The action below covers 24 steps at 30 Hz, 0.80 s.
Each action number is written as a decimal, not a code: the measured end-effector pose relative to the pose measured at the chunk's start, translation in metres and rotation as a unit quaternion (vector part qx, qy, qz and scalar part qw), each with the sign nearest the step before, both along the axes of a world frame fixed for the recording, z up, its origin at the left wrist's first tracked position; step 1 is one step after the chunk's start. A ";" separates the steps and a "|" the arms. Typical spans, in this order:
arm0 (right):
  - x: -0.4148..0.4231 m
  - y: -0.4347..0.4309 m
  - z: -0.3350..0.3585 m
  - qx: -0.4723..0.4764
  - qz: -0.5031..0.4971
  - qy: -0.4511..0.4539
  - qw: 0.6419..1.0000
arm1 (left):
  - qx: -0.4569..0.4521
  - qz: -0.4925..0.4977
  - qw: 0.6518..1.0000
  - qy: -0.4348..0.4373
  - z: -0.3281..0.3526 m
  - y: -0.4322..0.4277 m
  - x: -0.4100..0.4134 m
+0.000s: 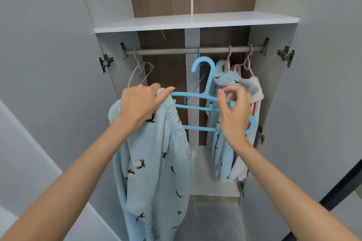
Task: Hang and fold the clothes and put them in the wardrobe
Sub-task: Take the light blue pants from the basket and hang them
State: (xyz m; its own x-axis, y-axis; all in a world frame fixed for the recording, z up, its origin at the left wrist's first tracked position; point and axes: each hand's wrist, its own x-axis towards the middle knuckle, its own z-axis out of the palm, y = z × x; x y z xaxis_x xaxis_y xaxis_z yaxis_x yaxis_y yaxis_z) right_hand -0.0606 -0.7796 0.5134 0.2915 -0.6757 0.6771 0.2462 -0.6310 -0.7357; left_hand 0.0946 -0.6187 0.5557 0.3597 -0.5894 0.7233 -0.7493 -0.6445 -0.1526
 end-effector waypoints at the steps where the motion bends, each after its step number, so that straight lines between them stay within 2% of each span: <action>1: 0.000 0.004 -0.007 -0.026 0.017 0.000 1.000 | -0.001 0.011 1.000 0.018 0.000 0.001 0.003; 4: 0.007 0.019 -0.037 -0.090 0.141 0.141 0.976 | -0.006 0.015 0.996 0.092 0.005 0.003 0.005; 7: 0.020 0.035 -0.055 -0.068 0.249 0.269 0.928 | -0.032 -0.024 0.985 0.170 0.010 0.003 0.005; 12: 0.036 0.050 -0.059 0.031 0.382 0.319 0.867 | -0.046 -0.111 0.957 0.263 0.005 0.012 0.011; 20: 0.022 0.023 -0.067 -0.055 0.405 0.493 0.768 | -0.008 -0.082 0.973 0.216 0.000 0.038 0.028; 22: 0.018 0.006 -0.069 -0.119 0.376 0.557 0.731 | 0.020 -0.072 0.978 0.195 -0.007 0.042 0.031; 24: 0.015 -0.013 -0.076 -0.190 0.320 0.633 0.679 | 0.037 -0.067 0.980 0.183 -0.014 0.043 0.035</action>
State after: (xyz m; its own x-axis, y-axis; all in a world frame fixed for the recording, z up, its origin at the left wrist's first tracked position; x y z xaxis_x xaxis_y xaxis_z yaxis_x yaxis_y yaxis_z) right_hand -0.0457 -0.7927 0.4376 0.9536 0.0172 -0.3005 -0.1184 -0.8965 -0.4270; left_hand 0.1293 -0.5754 0.5419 0.5028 -0.6954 0.5135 -0.8400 -0.5333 0.1003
